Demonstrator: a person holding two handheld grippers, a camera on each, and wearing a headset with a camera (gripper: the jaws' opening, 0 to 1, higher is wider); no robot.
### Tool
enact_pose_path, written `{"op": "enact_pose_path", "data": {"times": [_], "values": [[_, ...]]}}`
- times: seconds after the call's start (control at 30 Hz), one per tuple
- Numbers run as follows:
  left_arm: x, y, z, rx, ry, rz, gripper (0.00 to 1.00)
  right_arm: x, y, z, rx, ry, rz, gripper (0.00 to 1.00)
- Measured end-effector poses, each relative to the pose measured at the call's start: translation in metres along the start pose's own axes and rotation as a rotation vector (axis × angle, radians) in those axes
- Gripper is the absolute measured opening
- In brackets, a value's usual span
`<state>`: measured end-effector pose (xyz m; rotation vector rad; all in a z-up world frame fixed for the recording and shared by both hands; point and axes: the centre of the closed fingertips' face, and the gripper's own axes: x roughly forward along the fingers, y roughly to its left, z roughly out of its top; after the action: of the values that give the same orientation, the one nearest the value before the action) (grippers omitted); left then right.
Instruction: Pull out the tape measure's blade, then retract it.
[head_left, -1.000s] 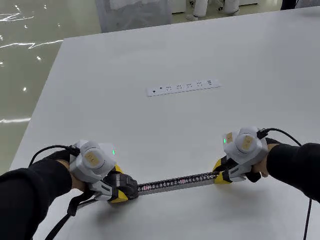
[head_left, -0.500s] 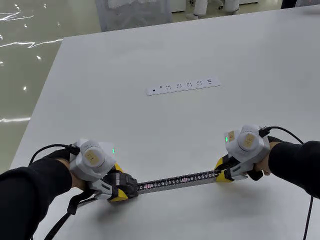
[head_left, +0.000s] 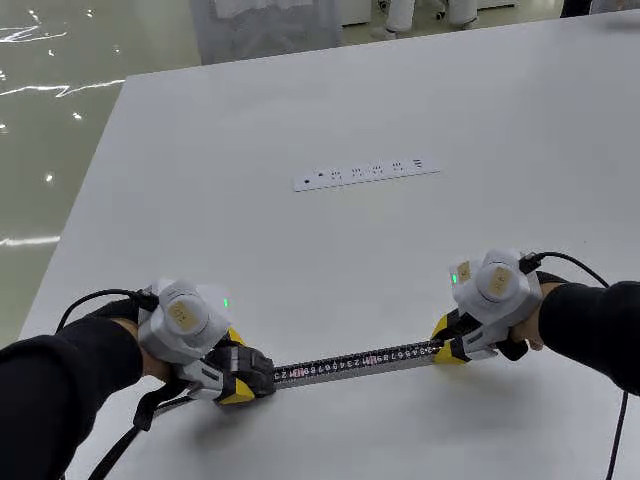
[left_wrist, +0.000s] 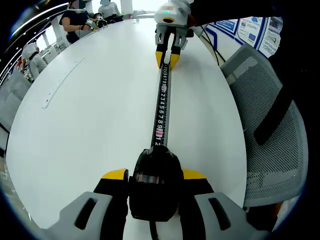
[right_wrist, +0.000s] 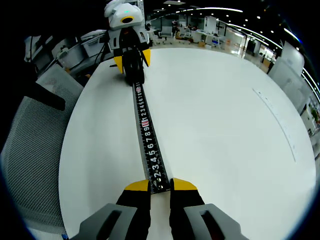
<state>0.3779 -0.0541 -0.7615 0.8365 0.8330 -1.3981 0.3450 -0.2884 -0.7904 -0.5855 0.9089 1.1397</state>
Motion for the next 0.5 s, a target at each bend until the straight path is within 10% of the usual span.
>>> {"op": "enact_pose_path", "data": {"times": [0.5], "values": [[0.0005,-0.0004,0.0000,-0.001,0.000,0.001,0.34,-0.0016,-0.0021,-0.0052,0.006,0.002,-0.005,0.09]]}}
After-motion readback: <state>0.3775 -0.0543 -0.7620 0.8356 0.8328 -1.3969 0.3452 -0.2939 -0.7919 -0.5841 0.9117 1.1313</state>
